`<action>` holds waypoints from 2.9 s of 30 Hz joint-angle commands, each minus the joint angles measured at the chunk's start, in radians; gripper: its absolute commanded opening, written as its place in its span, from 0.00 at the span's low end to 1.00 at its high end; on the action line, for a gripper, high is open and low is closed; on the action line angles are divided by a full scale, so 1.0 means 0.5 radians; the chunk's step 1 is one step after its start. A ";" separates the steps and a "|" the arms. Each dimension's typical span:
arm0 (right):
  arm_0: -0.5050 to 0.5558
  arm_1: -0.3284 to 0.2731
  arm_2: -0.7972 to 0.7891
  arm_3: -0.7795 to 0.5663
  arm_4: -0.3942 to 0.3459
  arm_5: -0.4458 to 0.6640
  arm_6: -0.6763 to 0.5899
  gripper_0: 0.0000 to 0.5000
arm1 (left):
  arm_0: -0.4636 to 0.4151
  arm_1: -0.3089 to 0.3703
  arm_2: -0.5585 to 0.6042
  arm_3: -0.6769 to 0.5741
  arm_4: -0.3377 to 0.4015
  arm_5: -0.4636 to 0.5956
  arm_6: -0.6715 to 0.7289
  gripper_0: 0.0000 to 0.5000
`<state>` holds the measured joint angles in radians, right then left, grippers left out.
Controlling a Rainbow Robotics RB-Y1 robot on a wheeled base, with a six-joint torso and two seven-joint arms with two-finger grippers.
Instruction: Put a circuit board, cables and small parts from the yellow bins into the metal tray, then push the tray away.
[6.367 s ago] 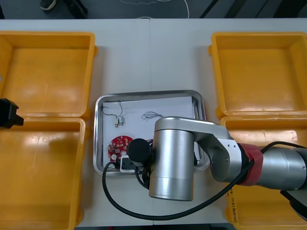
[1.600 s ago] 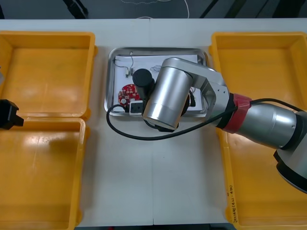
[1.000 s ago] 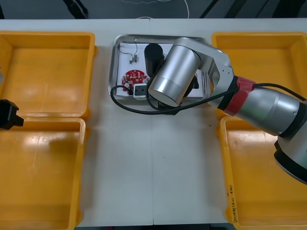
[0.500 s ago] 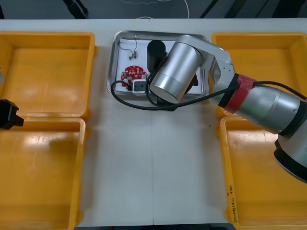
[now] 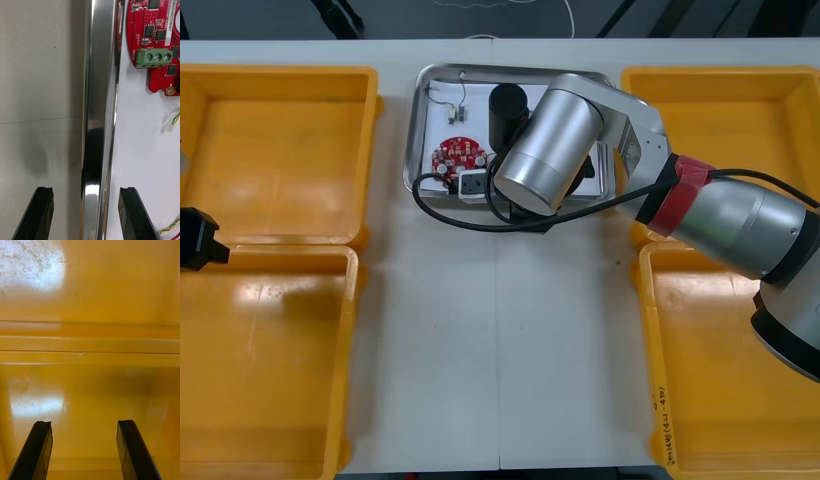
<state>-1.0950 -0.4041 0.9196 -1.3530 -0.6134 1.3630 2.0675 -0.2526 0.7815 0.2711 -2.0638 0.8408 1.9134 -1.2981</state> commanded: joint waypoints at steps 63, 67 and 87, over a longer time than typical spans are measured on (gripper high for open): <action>1.322 -0.517 -1.618 -2.062 -0.350 1.114 -1.024 1.00 | 0.030 -0.014 0.050 -0.057 0.015 0.013 -0.156 1.00; 1.454 -0.533 -1.763 -2.059 -0.341 1.114 -1.055 1.00 | 0.030 -0.014 0.050 -0.057 0.015 0.013 -0.156 1.00; 1.828 -0.572 -2.057 -2.086 -0.102 1.114 -1.493 1.00 | 0.030 -0.014 0.050 -0.057 0.015 0.013 -0.156 1.00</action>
<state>-0.2263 -0.6504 -0.0619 -2.3630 -0.6910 1.9159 1.3527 -0.2521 0.7812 0.2716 -2.0642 0.8411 1.9134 -1.2981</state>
